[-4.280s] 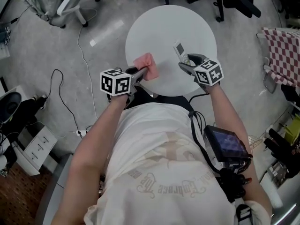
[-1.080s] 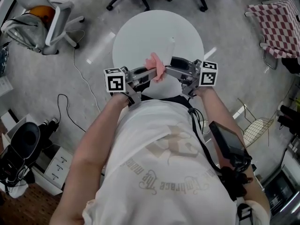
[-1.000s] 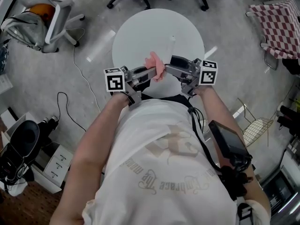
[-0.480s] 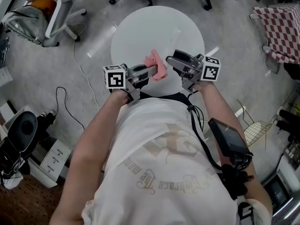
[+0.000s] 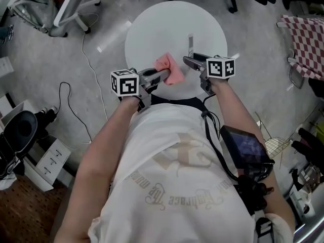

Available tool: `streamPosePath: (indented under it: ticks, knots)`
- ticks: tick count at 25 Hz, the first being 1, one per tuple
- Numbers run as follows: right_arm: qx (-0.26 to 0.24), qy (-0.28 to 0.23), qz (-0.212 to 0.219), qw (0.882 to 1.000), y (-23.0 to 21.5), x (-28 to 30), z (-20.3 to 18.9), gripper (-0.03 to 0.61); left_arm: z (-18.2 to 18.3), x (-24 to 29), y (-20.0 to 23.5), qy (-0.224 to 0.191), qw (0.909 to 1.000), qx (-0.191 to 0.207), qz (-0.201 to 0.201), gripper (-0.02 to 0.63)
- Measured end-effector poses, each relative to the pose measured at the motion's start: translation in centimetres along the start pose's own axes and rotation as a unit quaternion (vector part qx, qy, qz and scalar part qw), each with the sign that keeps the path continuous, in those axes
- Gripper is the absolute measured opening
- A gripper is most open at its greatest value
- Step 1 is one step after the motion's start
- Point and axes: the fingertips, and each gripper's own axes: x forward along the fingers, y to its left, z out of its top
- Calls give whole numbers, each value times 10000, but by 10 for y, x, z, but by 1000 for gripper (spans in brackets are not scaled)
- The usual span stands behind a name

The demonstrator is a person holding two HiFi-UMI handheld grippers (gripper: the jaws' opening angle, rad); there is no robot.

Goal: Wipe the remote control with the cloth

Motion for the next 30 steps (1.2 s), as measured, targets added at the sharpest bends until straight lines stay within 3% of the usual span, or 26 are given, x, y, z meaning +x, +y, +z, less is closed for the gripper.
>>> streamPosePath:
  ticks: [3,6,8,12,15,18,23,27,30]
  knots:
    - [-129,337,-450,9983,-6,13,-10,249,-6,-15,11,-4,9995,-39,315,20]
    - [-582,695,-1035,9905,-13,24,-17,249,-7,-30,19,-38,9986,-42,522,20]
    - [-1116,1044,-1461,9774,-18,31,-22,249,-6,-37,23,-35,9978,34,656,20]
    - [-2171,1749,-2090,9373,-29,33,-31,249,-3,-42,26,45,9950,278,956,20]
    - [-2457,1994,-2205,9227,-29,34,-38,250,-4,-44,26,113,9942,349,1016,20]
    - [-2746,1891,-2406,9116,-34,32,-31,252,-3,-47,26,201,9936,436,1027,20]
    - [-2665,1630,-2456,9177,-32,25,-33,255,-5,-53,25,353,9931,556,973,20]
    - [-2144,1242,-2399,9387,-19,19,-40,254,-2,-66,25,538,9921,747,856,20]
    - [-1655,536,-2434,9542,-3,7,-29,225,5,-74,24,726,9897,1028,677,20]
